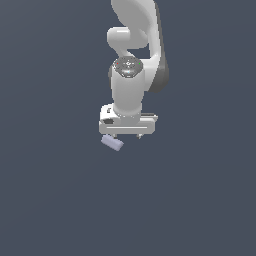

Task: Pick up the object and move it to a goal position.

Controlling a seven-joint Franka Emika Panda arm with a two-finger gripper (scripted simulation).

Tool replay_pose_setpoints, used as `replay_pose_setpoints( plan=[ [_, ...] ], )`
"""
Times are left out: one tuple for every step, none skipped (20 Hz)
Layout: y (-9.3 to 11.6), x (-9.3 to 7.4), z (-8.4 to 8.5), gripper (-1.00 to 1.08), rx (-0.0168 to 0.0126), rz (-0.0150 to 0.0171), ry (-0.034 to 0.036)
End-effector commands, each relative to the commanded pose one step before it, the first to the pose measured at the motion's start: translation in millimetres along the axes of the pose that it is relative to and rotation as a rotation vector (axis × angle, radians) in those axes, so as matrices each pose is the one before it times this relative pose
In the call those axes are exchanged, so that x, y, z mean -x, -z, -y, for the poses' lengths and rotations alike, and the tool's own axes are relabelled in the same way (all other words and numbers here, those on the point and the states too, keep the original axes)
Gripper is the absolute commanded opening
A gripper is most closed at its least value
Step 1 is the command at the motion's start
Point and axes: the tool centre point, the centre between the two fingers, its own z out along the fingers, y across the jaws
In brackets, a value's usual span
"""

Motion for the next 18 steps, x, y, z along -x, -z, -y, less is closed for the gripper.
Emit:
replay_pose_setpoints(
  plan=[
    [0.00, 0.00, -0.01, 1.00, 0.00000, 0.00000, 0.00000],
    [0.31, -0.13, -0.54, 1.00, 0.00018, -0.00062, -0.00101],
    [0.83, -0.39, -1.54, 1.00, 0.00047, -0.00171, -0.00288],
    [1.39, -0.64, -2.57, 1.00, 0.00078, -0.00286, -0.00481],
    [1.95, -0.89, -3.59, 1.00, 0.00111, -0.00399, -0.00673],
    [2.50, -1.14, -4.61, 1.00, 0.00143, -0.00511, -0.00865],
    [3.01, -1.38, -5.55, 1.00, 0.00175, -0.00614, -0.01046],
    [2.80, -1.30, -5.16, 1.00, 0.00165, -0.00570, -0.00979],
    [2.23, -1.06, -4.10, 1.00, 0.00133, -0.00452, -0.00785],
    [1.67, -0.79, -3.06, 1.00, 0.00100, -0.00338, -0.00594],
    [1.08, -0.53, -1.96, 1.00, 0.00065, -0.00218, -0.00392],
    [0.51, -0.26, -0.90, 1.00, 0.00030, -0.00101, -0.00191],
    [0.04, 0.07, 0.05, 1.00, 0.00000, 0.00000, 0.00000],
    [-0.72, 0.28, 1.18, 1.00, -0.00041, 0.00137, 0.00246],
    [-0.47, 0.22, 0.61, 1.00, -0.00021, 0.00076, 0.00215],
    [-0.29, 0.15, -0.18, 1.00, 0.00002, 0.00008, 0.00218],
    [-0.38, 0.18, -0.43, 1.00, 0.00009, -0.00003, 0.00316],
    [-0.55, 0.26, -0.50, 1.00, 0.00009, 0.00004, 0.00437]
  ],
)
